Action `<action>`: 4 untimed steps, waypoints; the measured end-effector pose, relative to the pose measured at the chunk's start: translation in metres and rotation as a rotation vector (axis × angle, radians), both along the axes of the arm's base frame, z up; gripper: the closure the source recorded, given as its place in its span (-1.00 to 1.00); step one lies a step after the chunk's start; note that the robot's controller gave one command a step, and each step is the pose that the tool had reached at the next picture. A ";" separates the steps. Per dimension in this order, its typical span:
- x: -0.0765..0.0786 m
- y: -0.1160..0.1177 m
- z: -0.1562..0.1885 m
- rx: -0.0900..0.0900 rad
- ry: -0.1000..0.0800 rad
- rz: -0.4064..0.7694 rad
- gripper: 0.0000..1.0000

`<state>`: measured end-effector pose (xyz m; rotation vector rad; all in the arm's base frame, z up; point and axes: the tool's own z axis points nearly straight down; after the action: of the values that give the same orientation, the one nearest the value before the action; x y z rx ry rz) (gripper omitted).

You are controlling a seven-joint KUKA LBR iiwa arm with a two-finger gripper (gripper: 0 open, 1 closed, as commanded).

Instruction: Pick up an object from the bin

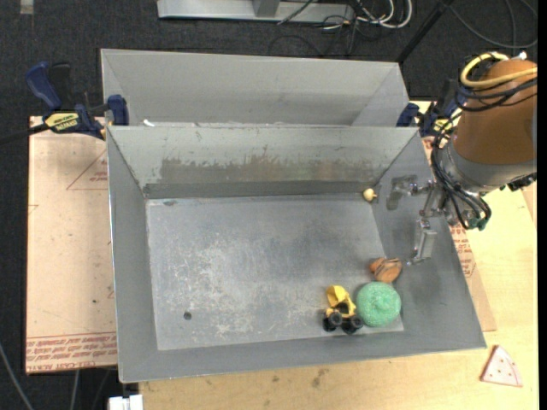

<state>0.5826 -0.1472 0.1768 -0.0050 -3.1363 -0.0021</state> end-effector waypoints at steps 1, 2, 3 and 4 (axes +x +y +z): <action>0.001 0.001 0.005 -0.001 -0.007 0.003 -1.00; -0.009 0.000 -0.015 -0.003 -0.016 0.083 -1.00; -0.036 -0.004 -0.064 0.000 -0.008 0.298 -1.00; -0.042 -0.003 -0.107 0.001 -0.007 0.308 1.00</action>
Offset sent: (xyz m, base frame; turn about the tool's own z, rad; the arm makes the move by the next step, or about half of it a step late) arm -0.0403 -0.0061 -0.0720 -0.2464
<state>0.5401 -0.1505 0.0696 0.4766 -3.1071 -0.0019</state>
